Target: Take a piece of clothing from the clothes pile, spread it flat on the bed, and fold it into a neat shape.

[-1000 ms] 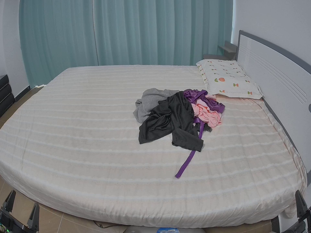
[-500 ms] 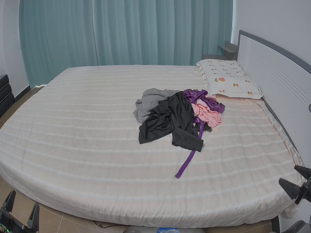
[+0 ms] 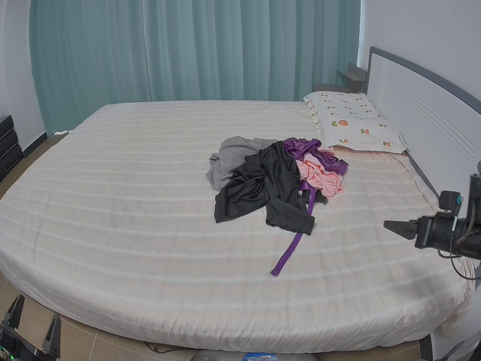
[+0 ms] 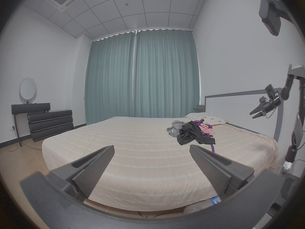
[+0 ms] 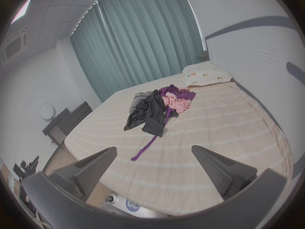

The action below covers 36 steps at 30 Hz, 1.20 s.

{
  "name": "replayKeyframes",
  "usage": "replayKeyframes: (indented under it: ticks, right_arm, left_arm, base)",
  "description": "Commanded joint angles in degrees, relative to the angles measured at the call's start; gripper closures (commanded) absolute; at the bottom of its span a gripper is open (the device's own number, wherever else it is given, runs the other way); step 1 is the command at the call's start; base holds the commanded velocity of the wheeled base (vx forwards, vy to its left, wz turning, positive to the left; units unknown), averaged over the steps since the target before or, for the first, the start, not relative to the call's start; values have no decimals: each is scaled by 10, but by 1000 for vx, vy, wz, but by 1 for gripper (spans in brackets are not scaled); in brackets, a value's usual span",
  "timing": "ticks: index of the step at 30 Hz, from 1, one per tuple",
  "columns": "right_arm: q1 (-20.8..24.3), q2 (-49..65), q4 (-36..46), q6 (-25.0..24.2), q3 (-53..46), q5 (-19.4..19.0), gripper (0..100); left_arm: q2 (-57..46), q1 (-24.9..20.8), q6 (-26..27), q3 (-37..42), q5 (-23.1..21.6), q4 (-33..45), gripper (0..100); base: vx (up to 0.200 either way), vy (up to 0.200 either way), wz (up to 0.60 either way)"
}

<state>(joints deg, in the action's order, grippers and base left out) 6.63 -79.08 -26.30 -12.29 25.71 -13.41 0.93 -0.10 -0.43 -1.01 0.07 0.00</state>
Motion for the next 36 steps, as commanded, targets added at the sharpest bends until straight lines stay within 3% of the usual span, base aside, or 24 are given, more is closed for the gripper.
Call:
replayKeyframes:
  ticks: [1,17,36]
  right_arm:
    - [56,-474,-164,-156,259,21,0]
    - [50,-671,-127,-172,475,32,0]
    - [71,-735,-126,-228,594,33,0]
  left_arm:
    - [-7,0,0,10,0,0,0]
    - [-7,0,0,10,0,0,0]
    - [-7,0,0,10,0,0,0]
  base:
    - [0,0,0]
    - [0,0,0]
    - [0,0,0]
